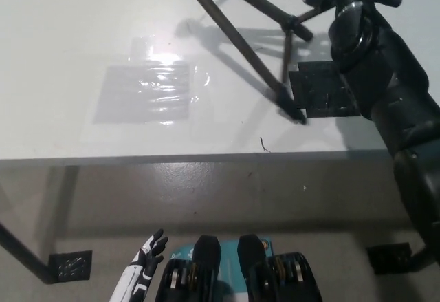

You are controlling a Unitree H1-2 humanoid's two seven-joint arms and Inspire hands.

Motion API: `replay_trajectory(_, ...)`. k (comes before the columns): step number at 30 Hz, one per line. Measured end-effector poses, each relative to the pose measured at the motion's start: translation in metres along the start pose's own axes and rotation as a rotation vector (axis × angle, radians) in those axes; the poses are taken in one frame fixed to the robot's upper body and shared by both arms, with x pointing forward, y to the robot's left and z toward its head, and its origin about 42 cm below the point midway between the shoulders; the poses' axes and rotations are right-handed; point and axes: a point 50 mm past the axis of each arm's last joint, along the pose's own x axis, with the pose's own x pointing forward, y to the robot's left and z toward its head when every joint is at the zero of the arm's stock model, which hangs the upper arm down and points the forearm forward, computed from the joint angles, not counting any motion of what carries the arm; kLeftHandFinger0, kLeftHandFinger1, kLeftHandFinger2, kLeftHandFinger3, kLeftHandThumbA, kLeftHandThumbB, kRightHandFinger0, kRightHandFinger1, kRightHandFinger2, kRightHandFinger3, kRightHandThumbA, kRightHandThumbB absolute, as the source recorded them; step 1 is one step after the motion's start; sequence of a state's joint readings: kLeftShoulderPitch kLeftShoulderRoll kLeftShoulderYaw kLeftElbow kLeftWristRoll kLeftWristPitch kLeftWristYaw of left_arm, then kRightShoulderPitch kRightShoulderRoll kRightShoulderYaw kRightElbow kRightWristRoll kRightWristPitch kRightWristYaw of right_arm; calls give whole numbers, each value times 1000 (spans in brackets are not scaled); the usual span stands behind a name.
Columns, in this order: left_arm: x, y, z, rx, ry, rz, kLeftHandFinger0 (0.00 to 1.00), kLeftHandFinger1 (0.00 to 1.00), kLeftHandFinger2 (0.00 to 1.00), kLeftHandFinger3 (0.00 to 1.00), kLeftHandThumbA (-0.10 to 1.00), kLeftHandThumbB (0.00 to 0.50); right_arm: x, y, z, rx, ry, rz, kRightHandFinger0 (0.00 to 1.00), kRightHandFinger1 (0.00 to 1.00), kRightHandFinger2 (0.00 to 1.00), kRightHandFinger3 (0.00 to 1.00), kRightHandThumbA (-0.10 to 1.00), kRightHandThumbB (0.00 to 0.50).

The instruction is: A tripod lies near the right hand side of the table and the robot grab a leg of the tripod using its right hand and put it up right.

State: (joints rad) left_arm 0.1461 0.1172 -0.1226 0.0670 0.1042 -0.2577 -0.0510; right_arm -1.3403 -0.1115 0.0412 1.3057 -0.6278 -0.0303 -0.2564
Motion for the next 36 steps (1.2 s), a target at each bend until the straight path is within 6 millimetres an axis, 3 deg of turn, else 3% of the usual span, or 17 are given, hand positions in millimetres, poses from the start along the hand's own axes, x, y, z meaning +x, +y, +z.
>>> replay_trajectory(5, 0, -1, 0, 0, 0, -3, 1000, 1000, 1000, 1000, 1000, 327, 2, 1, 30, 192, -17, -30, 0, 80, 519, 585, -100, 92)
replay_trajectory(8, 0, -1, 0, 0, 0, -6, 1000, 1000, 1000, 1000, 1000, 323, 2, -2, 45, 322, -21, -55, 0, 89, 506, 585, -100, 89)
replay_trajectory(11, 0, -2, -1, -1, 3, -9, 1000, 1000, 1000, 1000, 1000, 316, 2, -3, 53, 430, -17, -75, 0, 88, 502, 582, -100, 89)
replay_trajectory(15, -1, -5, -1, -3, 1, -21, 1000, 1000, 1000, 1000, 1000, 320, 0, -1, 58, 567, 4, -92, 0, 84, 500, 629, -100, 52)
replay_trajectory(17, -1, -5, -2, -3, 1, -24, 1000, 1000, 1000, 1000, 1000, 324, -2, 3, 57, 624, 19, -94, 0, 108, 531, 708, -100, 43)
replay_trajectory(18, -1, -5, -2, -3, 2, -24, 1000, 1000, 1000, 1000, 1000, 332, -3, 6, 55, 652, 27, -94, 0, 112, 526, 707, -100, 44)
replay_trajectory(21, -1, -6, -2, -3, 2, -28, 1000, 1000, 1000, 1000, 1000, 326, -10, 22, 44, 738, 61, -91, 0, 77, 462, 580, -100, 88)
replay_trajectory(24, -2, -7, -2, -4, 1, -32, 1000, 1000, 1000, 1000, 1000, 335, -20, 46, 26, 810, 123, -88, 0, 76, 485, 624, -100, 92)
replay_trajectory(25, -2, -7, -2, -5, 1, -32, 1000, 1000, 1000, 1000, 1000, 341, -24, 53, 21, 827, 147, -85, 0, 37, 452, 458, -100, 95)
replay_trajectory(26, -2, -7, -2, -5, 1, -32, 1000, 1000, 1000, 1000, 1000, 337, -27, 60, 16, 842, 170, -83, 0, 38, 476, 636, -100, 128)
replay_trajectory(27, -2, -7, -1, -6, 0, -32, 1000, 1000, 1000, 1000, 1000, 335, -31, 68, 10, 857, 196, -81, 0, 16, 442, 643, -100, 130)
replay_trajectory(28, -2, -7, -1, -6, -1, -32, 1000, 1000, 1000, 1000, 1000, 335, -35, 76, 4, 864, 220, -80, 0, 4, 420, 350, -100, 128)
replay_trajectory(29, -2, -7, -1, -7, -3, -32, 1000, 1000, 1000, 1000, 1000, 337, -40, 84, -3, 872, 244, -79, 0, 66, 499, 166, -100, 111)
replay_trajectory(30, -1, -7, -1, -7, -4, -32, 1000, 1000, 1000, 1000, 1000, 338, -45, 91, -9, 878, 262, -76, 0, 159, 589, 255, -100, 112)
replay_trajectory(32, -2, -7, -1, -7, -5, -32, 1000, 1000, 1000, 1000, 1000, 339, -53, 102, -21, 890, 289, -75, 0, 207, 606, 396, -100, 110)
replay_trajectory(34, -2, -7, -1, -7, -5, -32, 1000, 1000, 1000, 1000, 1000, 356, -60, 110, -30, 886, 295, -82, 0, 156, 536, 397, -100, 125)
replay_trajectory(36, -1, -7, -1, -8, -6, -31, 1000, 1000, 1000, 1000, 1000, 360, -64, 114, -32, 867, 267, -90, 0, 138, 529, 493, -100, 122)
